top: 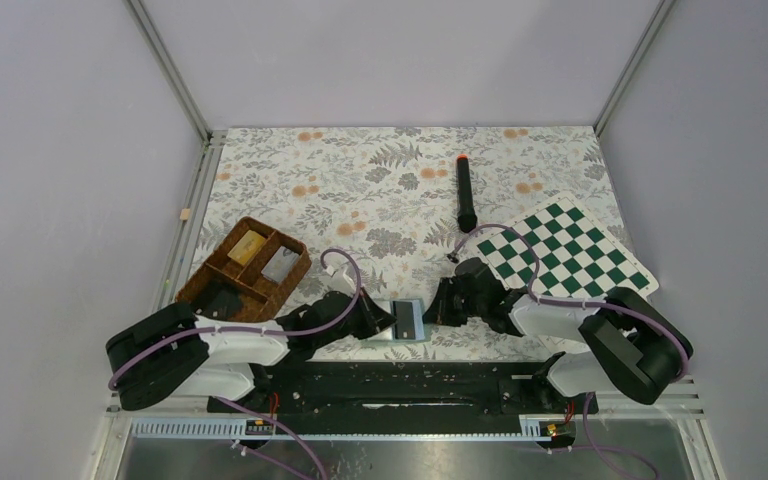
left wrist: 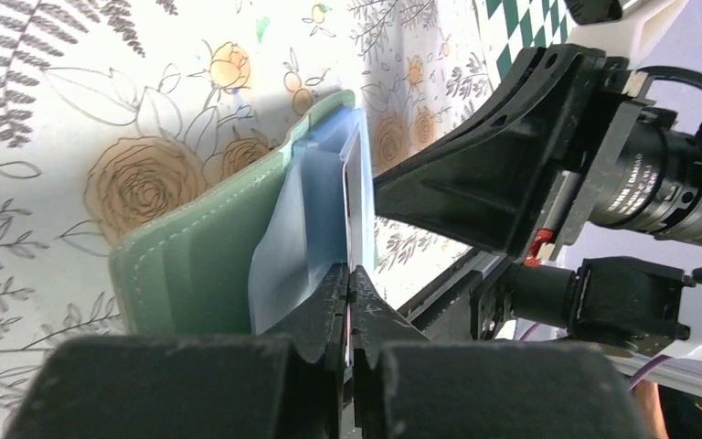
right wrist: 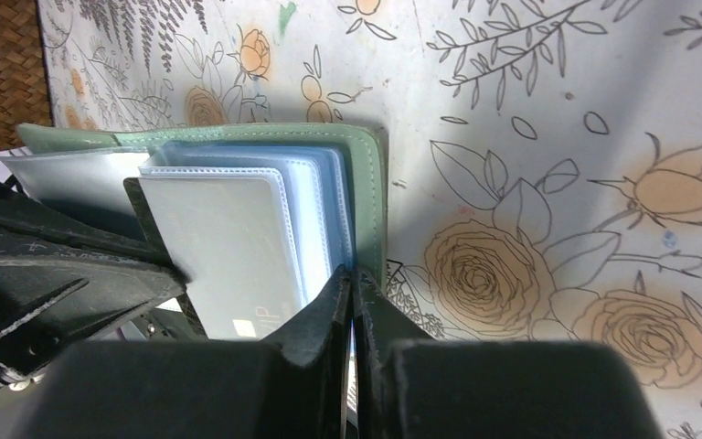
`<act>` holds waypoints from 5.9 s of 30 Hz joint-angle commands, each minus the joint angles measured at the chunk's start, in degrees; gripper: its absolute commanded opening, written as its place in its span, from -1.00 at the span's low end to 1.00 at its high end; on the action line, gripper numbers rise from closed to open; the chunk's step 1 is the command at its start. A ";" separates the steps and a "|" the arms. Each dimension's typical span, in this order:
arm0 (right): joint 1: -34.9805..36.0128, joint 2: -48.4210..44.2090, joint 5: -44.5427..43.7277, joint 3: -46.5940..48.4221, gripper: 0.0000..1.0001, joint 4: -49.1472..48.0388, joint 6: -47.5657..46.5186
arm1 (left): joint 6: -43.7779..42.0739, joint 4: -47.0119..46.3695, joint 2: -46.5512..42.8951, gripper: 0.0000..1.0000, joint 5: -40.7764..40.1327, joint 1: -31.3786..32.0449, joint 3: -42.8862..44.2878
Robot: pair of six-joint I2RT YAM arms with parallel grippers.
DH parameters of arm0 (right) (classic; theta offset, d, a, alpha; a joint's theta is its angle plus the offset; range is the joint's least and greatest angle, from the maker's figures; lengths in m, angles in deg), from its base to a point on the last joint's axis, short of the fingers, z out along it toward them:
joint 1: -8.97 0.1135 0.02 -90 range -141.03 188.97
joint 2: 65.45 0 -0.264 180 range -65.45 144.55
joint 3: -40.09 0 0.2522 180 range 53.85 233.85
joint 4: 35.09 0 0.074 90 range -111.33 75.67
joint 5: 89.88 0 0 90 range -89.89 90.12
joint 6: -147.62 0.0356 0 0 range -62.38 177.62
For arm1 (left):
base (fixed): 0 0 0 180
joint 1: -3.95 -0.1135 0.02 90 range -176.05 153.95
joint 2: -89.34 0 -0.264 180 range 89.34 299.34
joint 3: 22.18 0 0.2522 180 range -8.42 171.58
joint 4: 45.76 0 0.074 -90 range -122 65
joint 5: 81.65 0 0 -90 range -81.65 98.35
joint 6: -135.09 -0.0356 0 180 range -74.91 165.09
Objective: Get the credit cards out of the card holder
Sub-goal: Remove the credit card from the card holder, then place the credit card in the storage box.
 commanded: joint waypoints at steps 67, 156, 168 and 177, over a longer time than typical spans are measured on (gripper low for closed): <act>-0.05 -24.50 -4.66 12.89 0.51 22.15 -16.83 | -6.34 41.28 -33.02 -1.00 -3.24 -6.20 6.77; 19.04 -32.89 -12.66 8.46 -1.00 9.31 -30.53 | -11.33 36.73 -44.87 0.08 -3.46 -6.54 8.82; 12.73 -38.54 -3.27 7.28 -1.00 6.70 -14.82 | -15.83 33.34 -42.16 0.11 8.42 -6.53 12.13; 11.92 -40.05 4.01 4.53 -1.00 3.55 -44.79 | -8.59 36.74 -39.10 0.11 7.03 -6.55 14.36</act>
